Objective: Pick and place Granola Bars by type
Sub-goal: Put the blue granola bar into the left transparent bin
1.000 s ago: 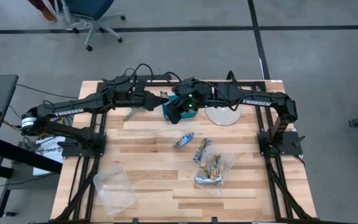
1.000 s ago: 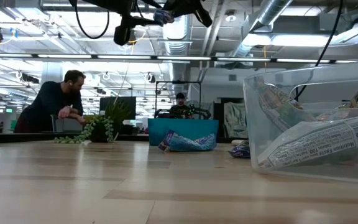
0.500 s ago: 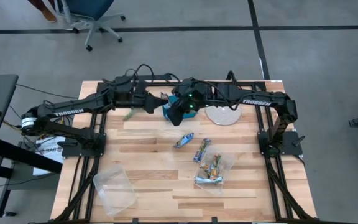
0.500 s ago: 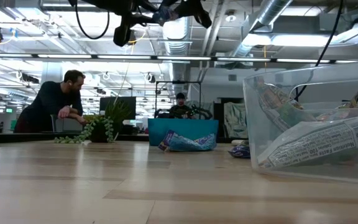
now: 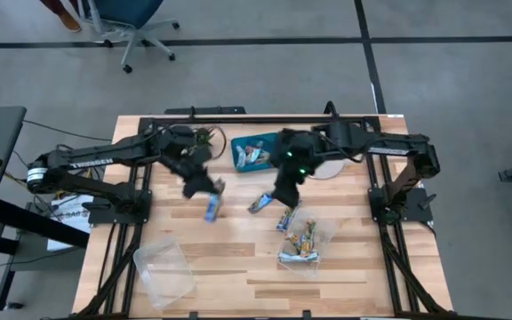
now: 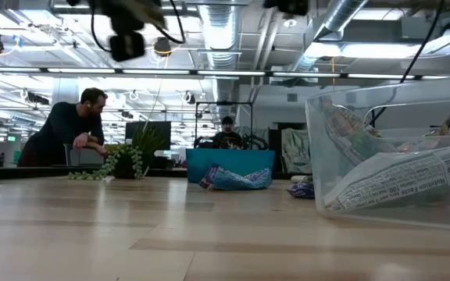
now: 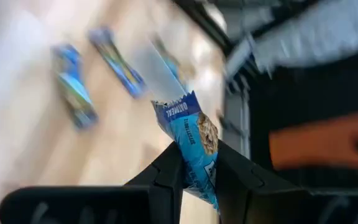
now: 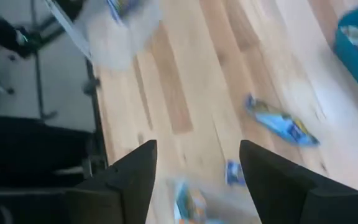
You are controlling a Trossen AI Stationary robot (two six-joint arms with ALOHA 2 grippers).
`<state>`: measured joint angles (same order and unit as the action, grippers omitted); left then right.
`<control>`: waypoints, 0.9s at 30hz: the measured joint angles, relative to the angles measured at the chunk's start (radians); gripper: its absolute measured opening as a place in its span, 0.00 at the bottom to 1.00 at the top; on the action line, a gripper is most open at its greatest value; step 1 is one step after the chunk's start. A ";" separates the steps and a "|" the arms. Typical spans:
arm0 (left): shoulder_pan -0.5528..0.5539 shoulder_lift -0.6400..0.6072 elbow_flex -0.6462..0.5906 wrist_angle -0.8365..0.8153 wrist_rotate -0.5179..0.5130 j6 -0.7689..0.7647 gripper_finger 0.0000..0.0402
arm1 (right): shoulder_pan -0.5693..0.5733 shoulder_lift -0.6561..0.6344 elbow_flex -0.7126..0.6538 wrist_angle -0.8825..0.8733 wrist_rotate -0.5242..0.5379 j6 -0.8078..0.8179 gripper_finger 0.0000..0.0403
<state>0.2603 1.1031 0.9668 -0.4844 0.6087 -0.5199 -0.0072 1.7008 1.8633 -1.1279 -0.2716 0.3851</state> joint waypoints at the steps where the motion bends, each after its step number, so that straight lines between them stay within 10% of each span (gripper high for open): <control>1: -0.024 -0.015 0.000 -0.041 0.015 0.013 0.15 | 0.012 -0.011 0.000 -0.030 0.022 -0.003 0.55; 18: -0.786 -0.085 0.000 -0.435 -0.562 -0.460 0.13 | 0.140 -0.067 -0.028 -0.225 0.246 -0.186 0.53; 27: -0.963 0.076 -0.001 -0.569 -0.602 -0.636 0.14 | 0.160 -0.073 -0.054 -0.173 0.204 -0.265 0.51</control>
<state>-0.7024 1.1788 0.9657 -1.0535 0.0069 -1.1556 0.1528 1.6276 1.8095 -1.3006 -0.0679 0.1200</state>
